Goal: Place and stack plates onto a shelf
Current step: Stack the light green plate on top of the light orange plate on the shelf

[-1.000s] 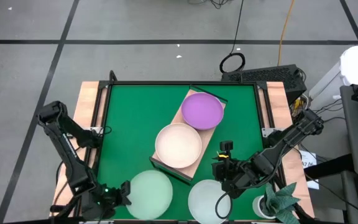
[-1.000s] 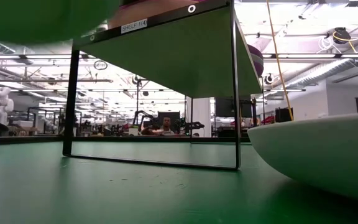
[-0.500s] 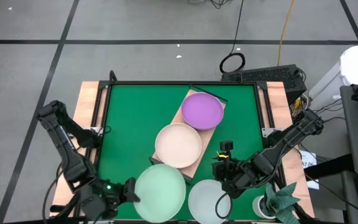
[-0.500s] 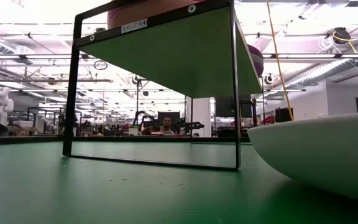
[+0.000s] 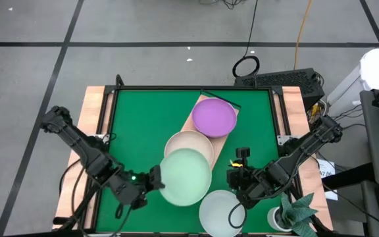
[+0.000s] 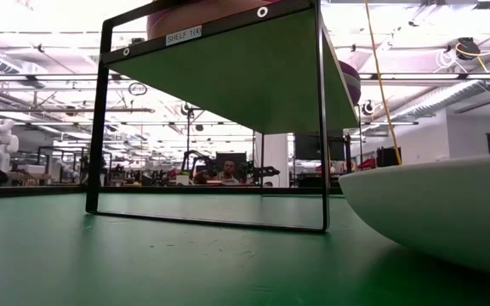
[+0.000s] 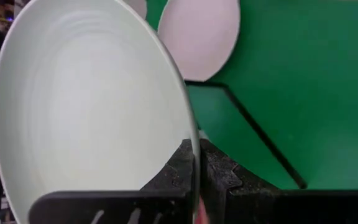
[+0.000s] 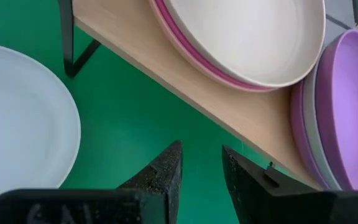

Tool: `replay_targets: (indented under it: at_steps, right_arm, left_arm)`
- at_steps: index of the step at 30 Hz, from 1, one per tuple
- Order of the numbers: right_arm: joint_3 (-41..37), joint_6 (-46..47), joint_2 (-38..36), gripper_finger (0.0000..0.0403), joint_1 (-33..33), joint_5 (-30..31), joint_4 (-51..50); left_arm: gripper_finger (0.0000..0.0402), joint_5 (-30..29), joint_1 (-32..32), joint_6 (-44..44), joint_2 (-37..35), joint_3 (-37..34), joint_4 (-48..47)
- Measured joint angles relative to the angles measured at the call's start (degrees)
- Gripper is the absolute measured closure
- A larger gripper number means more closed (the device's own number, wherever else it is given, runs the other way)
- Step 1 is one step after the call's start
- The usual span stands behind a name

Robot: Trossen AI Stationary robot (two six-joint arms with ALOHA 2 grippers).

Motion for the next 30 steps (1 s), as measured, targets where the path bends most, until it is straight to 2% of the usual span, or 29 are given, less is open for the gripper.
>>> replay_targets:
  at_steps: [9, 15, 22, 30]
  right_arm:
    - [0.0, 0.3, 0.0, 0.0305, 0.0, 0.0, -0.6]
    - [0.0, 2.0, 0.0, 0.0305, 0.0, 0.0, -2.9]
    - [0.0, 7.7, -0.1, 0.0305, 0.3, 0.0, -7.8]
    - [0.0, 8.7, -0.2, 0.0305, 1.6, 0.0, -8.0]
  left_arm:
    - [0.0392, 4.1, 9.7, 0.8, -0.1, 0.0, 0.1]
    - [0.0392, 10.7, 15.0, -0.1, -0.1, 0.0, -1.1]
    - [0.0392, 13.8, 17.3, 0.1, -0.1, 0.0, -3.2]
    - [0.0371, 15.4, 17.5, -2.4, 0.1, -0.9, -3.7]
